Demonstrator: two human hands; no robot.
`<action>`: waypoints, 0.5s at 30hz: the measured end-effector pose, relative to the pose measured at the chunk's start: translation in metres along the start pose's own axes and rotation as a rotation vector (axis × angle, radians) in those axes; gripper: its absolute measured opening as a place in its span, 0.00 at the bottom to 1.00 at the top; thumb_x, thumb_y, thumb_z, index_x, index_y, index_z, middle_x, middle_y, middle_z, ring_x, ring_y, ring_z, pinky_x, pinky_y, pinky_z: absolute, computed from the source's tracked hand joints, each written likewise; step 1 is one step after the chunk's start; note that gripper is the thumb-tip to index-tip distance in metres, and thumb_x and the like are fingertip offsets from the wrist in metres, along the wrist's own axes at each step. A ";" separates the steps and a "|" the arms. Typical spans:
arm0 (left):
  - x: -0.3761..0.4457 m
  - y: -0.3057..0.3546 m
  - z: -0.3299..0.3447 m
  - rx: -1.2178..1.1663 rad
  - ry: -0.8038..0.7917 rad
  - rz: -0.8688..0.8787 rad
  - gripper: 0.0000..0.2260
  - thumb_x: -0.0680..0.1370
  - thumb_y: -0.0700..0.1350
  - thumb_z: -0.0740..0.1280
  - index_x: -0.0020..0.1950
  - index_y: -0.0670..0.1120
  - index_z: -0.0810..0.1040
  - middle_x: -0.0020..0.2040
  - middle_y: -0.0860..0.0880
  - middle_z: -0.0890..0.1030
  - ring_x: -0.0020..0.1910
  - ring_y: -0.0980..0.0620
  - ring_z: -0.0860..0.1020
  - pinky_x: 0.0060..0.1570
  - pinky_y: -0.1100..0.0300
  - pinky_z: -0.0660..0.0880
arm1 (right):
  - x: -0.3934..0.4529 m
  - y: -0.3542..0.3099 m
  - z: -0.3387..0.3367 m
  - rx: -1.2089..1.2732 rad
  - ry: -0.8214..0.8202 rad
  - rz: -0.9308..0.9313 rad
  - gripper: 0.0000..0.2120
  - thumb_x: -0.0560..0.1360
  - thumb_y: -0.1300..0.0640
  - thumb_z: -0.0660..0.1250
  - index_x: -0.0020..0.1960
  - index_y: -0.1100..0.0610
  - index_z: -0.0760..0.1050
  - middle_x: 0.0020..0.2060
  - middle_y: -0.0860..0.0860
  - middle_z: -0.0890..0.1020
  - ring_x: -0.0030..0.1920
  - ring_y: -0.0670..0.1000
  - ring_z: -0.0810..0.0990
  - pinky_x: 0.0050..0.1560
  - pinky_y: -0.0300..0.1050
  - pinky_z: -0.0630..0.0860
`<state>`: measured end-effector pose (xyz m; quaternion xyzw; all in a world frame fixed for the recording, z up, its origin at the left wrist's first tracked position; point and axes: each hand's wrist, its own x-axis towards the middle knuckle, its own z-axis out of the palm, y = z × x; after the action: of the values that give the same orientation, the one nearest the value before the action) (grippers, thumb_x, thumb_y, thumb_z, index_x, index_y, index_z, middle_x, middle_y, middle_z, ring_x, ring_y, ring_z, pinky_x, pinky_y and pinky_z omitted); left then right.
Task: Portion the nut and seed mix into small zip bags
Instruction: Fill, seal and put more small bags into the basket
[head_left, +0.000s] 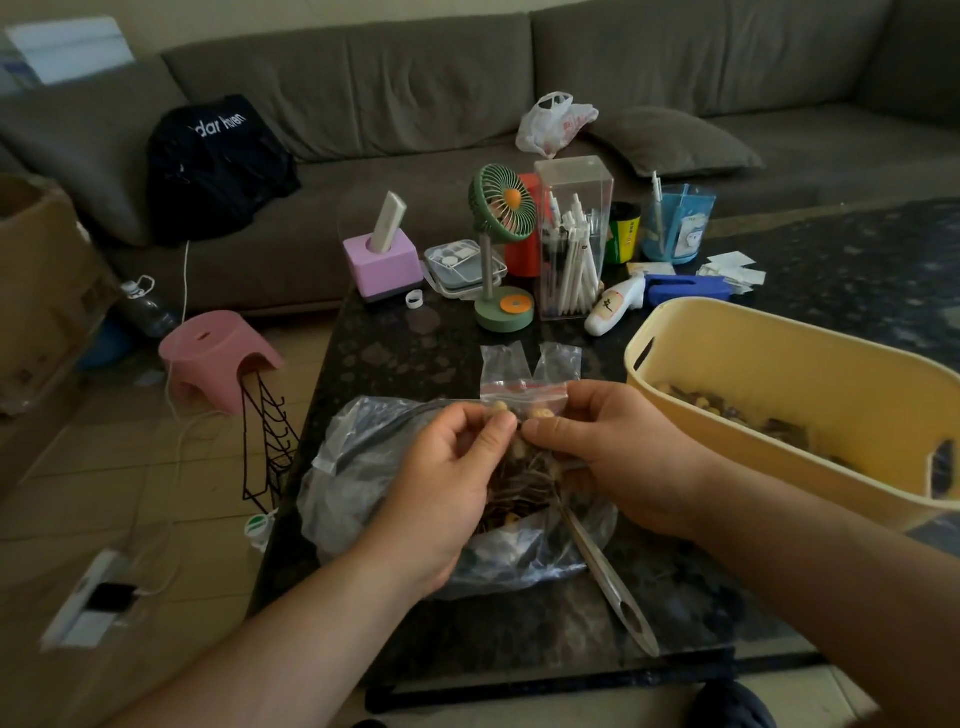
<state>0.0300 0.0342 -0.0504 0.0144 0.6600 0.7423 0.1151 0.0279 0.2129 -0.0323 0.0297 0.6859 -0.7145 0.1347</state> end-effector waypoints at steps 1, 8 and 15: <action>0.000 0.001 0.001 -0.004 0.010 0.003 0.08 0.83 0.47 0.67 0.59 0.46 0.83 0.53 0.44 0.88 0.56 0.45 0.86 0.61 0.46 0.82 | -0.001 -0.002 0.001 0.005 -0.001 0.007 0.09 0.79 0.59 0.72 0.58 0.56 0.84 0.54 0.60 0.87 0.59 0.67 0.84 0.63 0.70 0.78; -0.001 0.005 0.002 -0.091 0.065 -0.038 0.08 0.85 0.44 0.66 0.61 0.46 0.82 0.56 0.38 0.86 0.58 0.39 0.85 0.61 0.39 0.82 | 0.000 -0.008 0.005 0.022 0.038 0.022 0.09 0.84 0.55 0.65 0.56 0.58 0.83 0.43 0.54 0.86 0.42 0.52 0.85 0.46 0.52 0.84; 0.001 0.008 0.002 -0.073 0.121 -0.039 0.07 0.86 0.47 0.64 0.54 0.49 0.81 0.51 0.41 0.87 0.53 0.43 0.86 0.54 0.44 0.84 | 0.001 -0.007 0.008 0.010 0.100 0.006 0.07 0.82 0.57 0.68 0.51 0.59 0.83 0.40 0.54 0.86 0.38 0.50 0.86 0.37 0.43 0.81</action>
<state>0.0283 0.0356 -0.0424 -0.0477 0.6382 0.7631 0.0897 0.0268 0.2049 -0.0248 0.0681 0.6879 -0.7153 0.1025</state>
